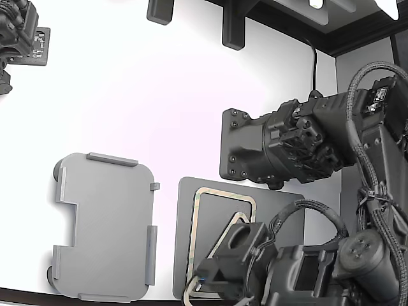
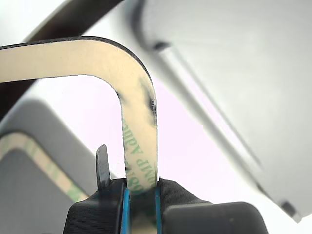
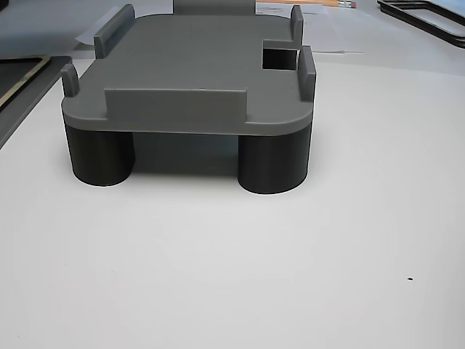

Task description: Move top rectangular frame to the holder.

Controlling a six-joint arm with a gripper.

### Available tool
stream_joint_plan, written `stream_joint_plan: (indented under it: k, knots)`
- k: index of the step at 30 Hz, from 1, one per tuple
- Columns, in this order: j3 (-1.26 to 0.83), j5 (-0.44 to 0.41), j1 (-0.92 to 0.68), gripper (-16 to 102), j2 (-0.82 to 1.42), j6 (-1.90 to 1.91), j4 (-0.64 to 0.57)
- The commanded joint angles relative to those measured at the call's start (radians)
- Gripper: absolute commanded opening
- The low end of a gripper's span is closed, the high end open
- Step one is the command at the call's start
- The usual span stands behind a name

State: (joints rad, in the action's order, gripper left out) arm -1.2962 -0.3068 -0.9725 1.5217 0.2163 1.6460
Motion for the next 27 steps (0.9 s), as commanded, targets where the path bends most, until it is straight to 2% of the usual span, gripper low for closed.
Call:
stream_joint_plan:
  k: [1, 6, 13, 22, 27]
  knots:
    - [0.011, -0.077, 0.032, -11, 0.069, 0.336, 0.009]
    - [-0.075, -0.060, 0.095, -11, 0.175, 0.816, 0.009]
    - [-0.114, -0.043, 0.192, -11, 0.179, 1.466, 0.011]
    - [-0.072, 0.031, 0.337, -11, 0.049, 1.913, 0.011]
    - [0.018, 0.043, 0.356, -11, -0.049, 2.074, 0.011]
